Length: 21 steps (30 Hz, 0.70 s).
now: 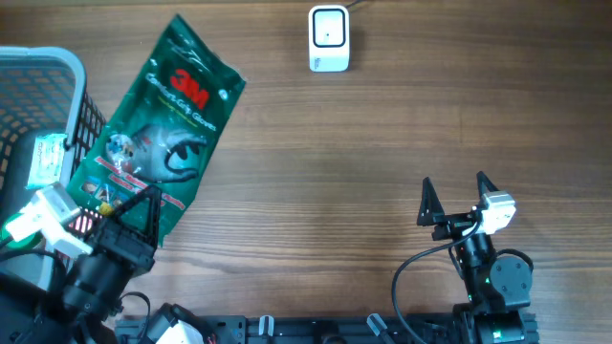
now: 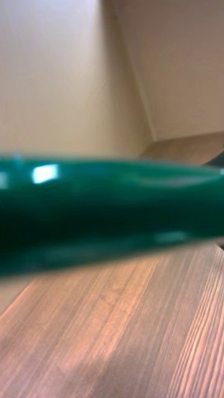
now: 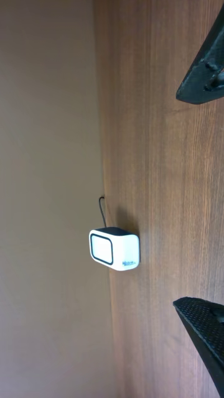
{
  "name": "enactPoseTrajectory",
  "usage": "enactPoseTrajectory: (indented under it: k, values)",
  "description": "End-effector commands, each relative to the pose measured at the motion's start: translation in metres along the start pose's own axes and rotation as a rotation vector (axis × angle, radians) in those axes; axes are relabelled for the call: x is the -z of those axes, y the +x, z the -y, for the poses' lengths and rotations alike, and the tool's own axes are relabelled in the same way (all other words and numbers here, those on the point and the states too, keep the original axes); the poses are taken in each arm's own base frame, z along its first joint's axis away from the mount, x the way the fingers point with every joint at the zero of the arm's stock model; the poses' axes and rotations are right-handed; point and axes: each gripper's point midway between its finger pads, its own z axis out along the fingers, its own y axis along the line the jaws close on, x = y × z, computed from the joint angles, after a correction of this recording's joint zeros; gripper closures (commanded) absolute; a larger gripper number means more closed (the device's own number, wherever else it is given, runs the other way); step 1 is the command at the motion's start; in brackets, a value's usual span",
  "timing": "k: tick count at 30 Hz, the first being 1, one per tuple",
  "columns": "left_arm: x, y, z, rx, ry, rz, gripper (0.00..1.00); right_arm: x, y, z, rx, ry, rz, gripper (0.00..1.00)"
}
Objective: Scan the item barcode
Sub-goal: 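Lift the glove pack out and place it on the table center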
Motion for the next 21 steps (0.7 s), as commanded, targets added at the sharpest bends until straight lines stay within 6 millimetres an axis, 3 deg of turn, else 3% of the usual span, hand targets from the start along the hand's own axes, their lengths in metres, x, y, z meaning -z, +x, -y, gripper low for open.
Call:
enactPoseTrajectory:
  k: [1, 7, 10, 11, 13, 15, 17, 19, 21]
  values:
    - [-0.004, 0.011, 0.012, -0.183, 0.137, -0.046, 0.96, 0.0, -0.002, 0.002, 0.018, 0.013, 0.009, 0.0]
    - [-0.03, 0.008, -0.002, -0.205, 0.226, -0.178, 0.96, 0.0, -0.002, 0.002, 0.018, 0.013, 0.009, 0.0]
    - [-0.062, 0.018, -0.009, -0.171, 0.272, -0.368, 0.96, 0.0, -0.002, 0.002, 0.018, 0.013, 0.009, 0.0]
    - [-0.09, 0.04, -0.014, -0.173, 0.281, -0.536, 0.96, 0.0, -0.002, 0.002, 0.018, 0.013, 0.009, 0.0]
    - [-0.126, 0.081, -0.014, -0.193, 0.304, -0.757, 0.96, 0.0, -0.002, 0.002, 0.018, 0.013, 0.009, 0.0]
    - [-0.179, 0.144, -0.02, -0.235, 0.327, -1.005, 0.96, 0.0, -0.002, 0.002, 0.018, 0.013, 0.009, 0.0]
    - [-0.211, 0.182, -0.029, -0.232, 0.332, -1.109, 0.96, 0.0, -0.002, 0.002, 0.018, 0.013, 0.009, 0.0]
    - [-0.248, 0.212, -0.056, -0.203, 0.217, -1.154, 0.96, 0.0, -0.002, 0.002, 0.018, 0.013, 0.009, 0.0]
    - [-0.267, 0.23, -0.083, -0.169, 0.055, -1.168, 0.82, 0.0, -0.002, 0.002, 0.018, 0.013, 0.009, 0.0]
